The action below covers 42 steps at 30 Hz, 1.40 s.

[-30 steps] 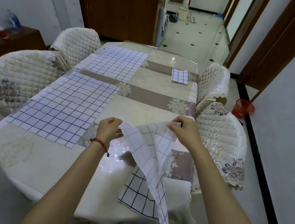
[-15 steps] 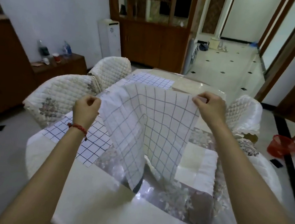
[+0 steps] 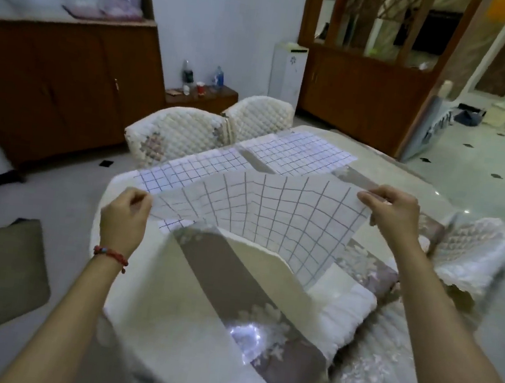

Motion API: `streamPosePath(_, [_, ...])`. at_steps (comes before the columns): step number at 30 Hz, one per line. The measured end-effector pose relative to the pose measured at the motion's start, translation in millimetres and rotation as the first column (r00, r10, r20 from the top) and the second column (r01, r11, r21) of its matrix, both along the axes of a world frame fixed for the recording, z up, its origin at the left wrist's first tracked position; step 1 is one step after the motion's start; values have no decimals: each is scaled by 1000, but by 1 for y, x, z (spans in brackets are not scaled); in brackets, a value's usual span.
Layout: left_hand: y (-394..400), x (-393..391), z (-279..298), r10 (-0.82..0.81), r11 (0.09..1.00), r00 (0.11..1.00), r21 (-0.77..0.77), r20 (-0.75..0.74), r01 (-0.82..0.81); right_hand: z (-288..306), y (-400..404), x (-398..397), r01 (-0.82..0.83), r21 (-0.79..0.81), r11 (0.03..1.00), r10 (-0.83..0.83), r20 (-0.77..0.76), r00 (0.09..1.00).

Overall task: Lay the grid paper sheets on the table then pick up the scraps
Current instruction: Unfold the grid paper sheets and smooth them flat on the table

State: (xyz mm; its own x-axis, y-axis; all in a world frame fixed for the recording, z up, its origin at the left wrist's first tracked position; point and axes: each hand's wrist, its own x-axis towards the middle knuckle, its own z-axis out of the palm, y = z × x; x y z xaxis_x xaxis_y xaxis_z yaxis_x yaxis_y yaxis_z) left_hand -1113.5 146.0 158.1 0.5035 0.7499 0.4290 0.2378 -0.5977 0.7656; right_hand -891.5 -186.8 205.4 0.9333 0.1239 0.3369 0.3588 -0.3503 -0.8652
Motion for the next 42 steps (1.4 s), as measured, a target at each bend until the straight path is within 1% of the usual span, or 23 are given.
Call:
streamPosePath(3, [-22,-22,-26,14,1000,1000,-2,-16,-14,-26,-13,-1,-49,117,992,64,-126,990])
streamPosePath(7, [-41,-40,-64,40,998,999,-39,-22,-41,-58,-31,-4,-51,143,988,80,-206,975])
streamPosePath(10, [-52,-42,-91,43,995,998,-90,-47,-47,-86,-44,4,-28,124,992,63,-290,955])
streamPosePath(13, [-65,-38,-117,17,986,994,-166,-106,-34,-111,-54,11,-1,88,996,34,-365,930])
streamPosePath(18, [-99,-36,-149,-73,971,971,-240,-229,16,-143,-59,21,-6,-13,1000,0,-443,897])
streamPosePath(20, [-110,-36,-160,-91,966,958,-256,-271,19,-159,-59,30,-45,-62,997,11,-461,887])
streamPosePath(23, [-121,-38,-166,-68,961,946,-274,-318,-23,-178,-56,46,-117,-122,986,37,-517,855])
streamPosePath(27, [-133,-35,-168,1,958,932,-266,-362,-104,-189,-48,65,-206,-143,968,101,-531,841])
streamPosePath(30, [-150,-32,-174,66,953,893,-237,-445,-188,-200,-47,84,-294,-172,940,166,-522,837])
streamPosePath(32, [-172,-32,-178,134,940,856,-209,-499,-269,-208,-50,100,-356,-192,915,203,-545,814])
streamPosePath(36, [-217,-21,-176,208,912,824,-201,-527,-358,-209,-66,123,-434,-222,873,254,-553,794])
streamPosePath(38, [-238,-17,-175,211,903,809,-207,-549,-376,-210,-75,131,-468,-256,846,245,-594,767])
streamPosePath(41, [-262,-14,-170,156,880,791,-280,-591,-383,-211,-79,145,-574,-287,767,247,-694,676])
streamPosePath(42, [-267,-14,-167,144,874,777,-290,-613,-391,-209,-78,150,-573,-321,754,227,-691,686])
